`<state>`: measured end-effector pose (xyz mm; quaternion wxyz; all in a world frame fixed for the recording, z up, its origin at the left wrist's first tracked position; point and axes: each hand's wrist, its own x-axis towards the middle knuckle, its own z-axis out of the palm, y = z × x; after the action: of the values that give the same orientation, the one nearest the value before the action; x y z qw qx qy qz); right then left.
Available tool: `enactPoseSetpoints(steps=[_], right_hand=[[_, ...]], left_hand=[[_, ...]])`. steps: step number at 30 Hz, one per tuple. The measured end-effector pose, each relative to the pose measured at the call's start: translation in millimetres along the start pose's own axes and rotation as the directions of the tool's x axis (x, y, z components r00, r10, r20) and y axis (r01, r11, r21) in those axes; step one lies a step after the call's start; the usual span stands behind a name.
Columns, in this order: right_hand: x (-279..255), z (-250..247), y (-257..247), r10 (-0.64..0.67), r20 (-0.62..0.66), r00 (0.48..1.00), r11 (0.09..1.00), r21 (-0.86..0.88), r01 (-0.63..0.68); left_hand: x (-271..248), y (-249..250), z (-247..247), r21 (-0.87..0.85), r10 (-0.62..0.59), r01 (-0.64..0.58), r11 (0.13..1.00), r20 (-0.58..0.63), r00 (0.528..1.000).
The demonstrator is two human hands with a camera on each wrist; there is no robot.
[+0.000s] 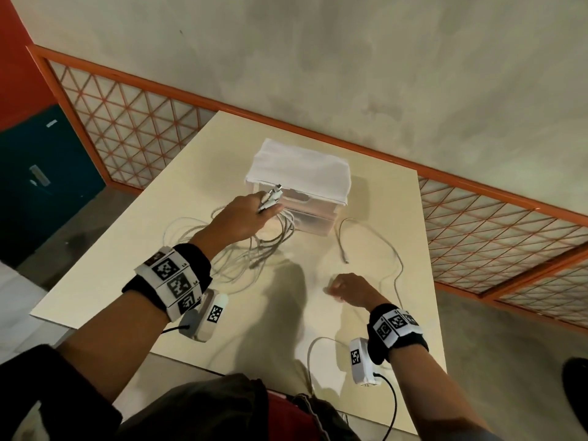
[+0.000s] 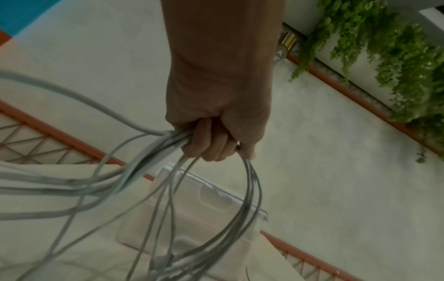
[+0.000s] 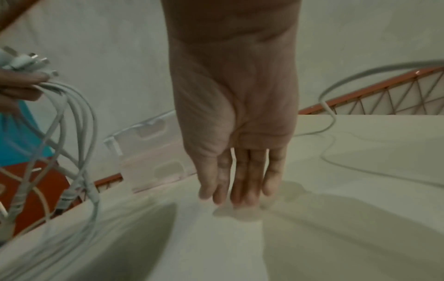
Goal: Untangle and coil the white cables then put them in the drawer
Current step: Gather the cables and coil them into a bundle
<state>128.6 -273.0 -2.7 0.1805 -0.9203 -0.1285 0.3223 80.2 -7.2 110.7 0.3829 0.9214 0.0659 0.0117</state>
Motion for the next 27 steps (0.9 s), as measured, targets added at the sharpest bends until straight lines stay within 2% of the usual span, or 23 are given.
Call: enactPoseSetpoints(steps=[4, 6, 8, 12, 14, 16, 18, 20, 23, 27], right_hand=[[23, 3, 30, 0.0, -0.284, 0.959, 1.0, 0.009, 0.002], [33, 3, 37, -0.018, -0.299, 0.954, 1.0, -0.028, 0.01], [41, -1, 38, -0.002, -0.248, 0.969, 0.999, -0.049, -0.01], [59, -4, 42, -0.052, -0.136, 0.989, 0.98, -0.2, 0.024], [60, -6, 40, -0.074, -0.196, 0.978, 0.983, -0.181, 0.038], [58, -8, 36, -0.045, -0.33, 0.943, 0.998, -0.06, 0.027], [52, -9, 32, 0.001, -0.391, 0.92, 1.0, 0.021, 0.008], [43, -11, 28, 0.052, -0.413, 0.909, 0.997, 0.075, -0.023], [28, -26, 19, 0.074, -0.387, 0.919, 0.991, 0.135, -0.023], [6, -71, -6, 0.01, -0.28, 0.96, 0.999, 0.043, 0.002]], left_hand=[[3, 0, 31, 0.171, 0.028, -0.03, 0.985, 0.01, 1.0], [3, 1, 47, 0.251, 0.012, -0.026, 0.968, 0.056, 0.998], [4, 1, 60, 0.316, -0.008, -0.025, 0.948, 0.104, 0.995], [7, -4, 76, 0.34, -0.015, -0.037, 0.94, 0.148, 0.989], [8, -5, 80, 0.344, -0.015, -0.041, 0.938, 0.159, 0.987], [7, -4, 82, 0.338, -0.02, -0.04, 0.94, 0.173, 0.985], [8, -5, 86, 0.328, -0.026, -0.04, 0.944, 0.194, 0.981], [8, -5, 87, 0.271, -0.028, -0.037, 0.962, 0.23, 0.973], [8, 0, 82, 0.054, 0.021, -0.038, 0.998, 0.281, 0.959], [11, 10, 74, -0.21, 0.043, 0.015, 0.978, 0.269, 0.962]])
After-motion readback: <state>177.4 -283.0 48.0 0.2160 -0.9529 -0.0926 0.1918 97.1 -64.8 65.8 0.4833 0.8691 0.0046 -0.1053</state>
